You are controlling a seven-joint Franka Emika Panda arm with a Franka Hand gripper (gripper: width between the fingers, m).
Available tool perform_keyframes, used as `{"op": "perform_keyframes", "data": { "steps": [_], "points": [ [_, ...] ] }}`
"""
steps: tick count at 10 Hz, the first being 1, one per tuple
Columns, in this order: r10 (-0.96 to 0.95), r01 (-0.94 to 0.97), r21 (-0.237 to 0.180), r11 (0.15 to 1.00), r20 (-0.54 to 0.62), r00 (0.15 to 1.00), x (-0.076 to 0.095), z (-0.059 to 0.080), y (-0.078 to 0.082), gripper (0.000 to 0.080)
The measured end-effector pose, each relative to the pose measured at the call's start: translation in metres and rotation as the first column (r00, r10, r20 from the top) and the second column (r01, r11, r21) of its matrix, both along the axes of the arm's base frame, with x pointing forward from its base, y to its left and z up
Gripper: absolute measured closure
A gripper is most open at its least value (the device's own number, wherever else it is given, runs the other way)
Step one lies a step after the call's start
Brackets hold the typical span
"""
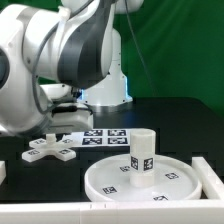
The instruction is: Assemble round table
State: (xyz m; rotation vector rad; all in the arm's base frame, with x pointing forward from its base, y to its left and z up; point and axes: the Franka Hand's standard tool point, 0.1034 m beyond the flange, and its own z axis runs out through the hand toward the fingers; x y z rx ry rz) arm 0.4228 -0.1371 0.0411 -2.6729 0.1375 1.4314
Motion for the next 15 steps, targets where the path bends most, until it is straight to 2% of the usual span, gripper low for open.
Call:
{"op": "perform_keyframes", "data": {
  "steps": [1,5,7,10,13,15],
  "points": [
    [-0.016,0.016,-0.016,1.0,-0.039,0.999,-0.005,-0.002,0.004,0.015],
    [-0.014,0.014,-0.013,1.0,-0.031,0.999,-0.004,-0.002,0.002,0.015],
    [-0.051,0.048,-0.037,0.998,-0.089,0.995,-0.019,-0.012,-0.001,0.015],
    [-0.049,0.045,-0.041,0.998,-0.095,0.994,-0.019,-0.014,0.001,0.015],
    [-0.054,0.049,-0.048,0.998,-0.118,0.991,-0.028,-0.027,-0.002,0.015],
    [-0.055,0.049,-0.049,0.998,-0.12,0.991,-0.029,-0.029,-0.003,0.015]
  ]
}}
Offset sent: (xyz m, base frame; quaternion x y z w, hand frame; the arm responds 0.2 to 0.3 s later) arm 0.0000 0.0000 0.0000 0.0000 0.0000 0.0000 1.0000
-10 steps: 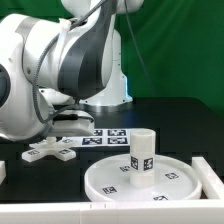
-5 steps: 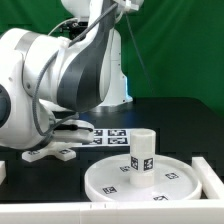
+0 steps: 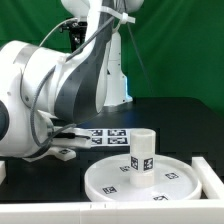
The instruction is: Assemble round table
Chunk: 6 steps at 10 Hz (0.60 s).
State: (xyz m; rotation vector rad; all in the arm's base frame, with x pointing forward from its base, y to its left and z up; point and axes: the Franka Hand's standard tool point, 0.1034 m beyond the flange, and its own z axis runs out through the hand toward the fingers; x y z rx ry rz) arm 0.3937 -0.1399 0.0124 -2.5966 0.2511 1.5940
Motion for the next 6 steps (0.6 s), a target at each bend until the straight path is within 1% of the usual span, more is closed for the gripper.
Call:
{"op": "perform_keyframes", "data": {
  "steps": [1,3,4,5,6],
  "points": [
    [0.0,0.0,0.0,1.0,0.0,1.0,-0.0002,-0.0001,0.0,0.015],
    [0.0,0.0,0.0,1.0,-0.001,1.0,-0.0003,-0.0001,-0.0001,0.042],
    [0.0,0.0,0.0,1.0,-0.001,1.0,-0.0003,-0.0001,-0.0001,0.042],
    [0.0,0.0,0.0,1.0,-0.001,1.0,-0.0004,0.0,-0.0001,0.0556],
    [-0.001,0.001,0.0,1.0,-0.001,1.0,-0.0004,0.0,-0.0003,0.0589]
  ]
}}
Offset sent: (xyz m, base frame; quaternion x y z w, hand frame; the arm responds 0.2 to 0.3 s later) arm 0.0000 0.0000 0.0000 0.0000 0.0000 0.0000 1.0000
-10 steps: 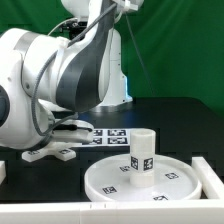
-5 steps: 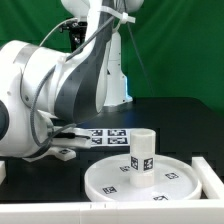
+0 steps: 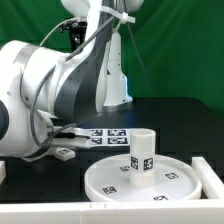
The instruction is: Assemble round table
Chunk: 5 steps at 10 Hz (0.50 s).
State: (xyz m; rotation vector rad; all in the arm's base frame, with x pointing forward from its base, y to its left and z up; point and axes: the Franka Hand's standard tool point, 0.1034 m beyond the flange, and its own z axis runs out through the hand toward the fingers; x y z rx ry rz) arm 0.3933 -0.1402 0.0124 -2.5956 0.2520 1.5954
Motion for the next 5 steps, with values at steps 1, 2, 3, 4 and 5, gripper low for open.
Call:
{"op": "perform_keyframes", "data": {
  "steps": [1,2,3,4,5],
  "points": [
    [0.0,0.0,0.0,1.0,0.0,1.0,0.0,0.0,0.0,0.0589],
    [0.0,0.0,0.0,1.0,0.0,1.0,0.0,0.0,0.0,0.0589],
    [0.0,0.0,0.0,1.0,0.0,1.0,0.0,0.0,0.0,0.0589],
    [0.0,0.0,0.003,1.0,0.003,1.0,0.002,0.005,0.001,0.0589],
    [-0.007,0.006,0.01,1.0,0.009,1.0,0.007,0.019,0.003,0.0589]
  ]
}}
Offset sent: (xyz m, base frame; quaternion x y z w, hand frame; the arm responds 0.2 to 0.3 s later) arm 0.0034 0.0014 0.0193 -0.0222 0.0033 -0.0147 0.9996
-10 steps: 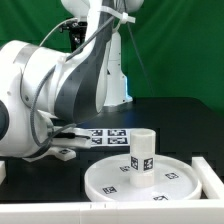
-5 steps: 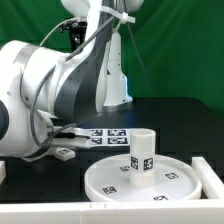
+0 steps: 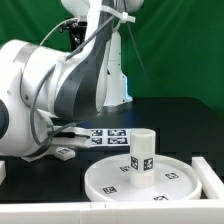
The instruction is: Assemble round table
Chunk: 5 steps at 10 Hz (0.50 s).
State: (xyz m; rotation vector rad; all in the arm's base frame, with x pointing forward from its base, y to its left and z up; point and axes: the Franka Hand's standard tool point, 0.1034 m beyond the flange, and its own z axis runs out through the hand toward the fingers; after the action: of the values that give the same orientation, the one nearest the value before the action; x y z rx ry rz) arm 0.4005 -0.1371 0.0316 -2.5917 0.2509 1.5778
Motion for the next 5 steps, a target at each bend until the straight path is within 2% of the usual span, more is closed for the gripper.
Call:
{"op": "perform_keyframes", "data": {
  "steps": [2,3,4,5],
  "points": [
    [0.009,-0.01,0.016,1.0,0.064,0.998,0.015,0.029,0.009,0.0587],
    [0.015,-0.017,0.02,1.0,0.118,0.993,0.017,0.04,0.014,0.0587],
    [0.051,-0.057,0.033,0.998,0.144,0.988,0.014,0.044,0.013,0.0587],
    [0.096,-0.104,0.027,0.994,0.198,0.976,0.017,0.041,0.01,0.0587]
  ]
}}
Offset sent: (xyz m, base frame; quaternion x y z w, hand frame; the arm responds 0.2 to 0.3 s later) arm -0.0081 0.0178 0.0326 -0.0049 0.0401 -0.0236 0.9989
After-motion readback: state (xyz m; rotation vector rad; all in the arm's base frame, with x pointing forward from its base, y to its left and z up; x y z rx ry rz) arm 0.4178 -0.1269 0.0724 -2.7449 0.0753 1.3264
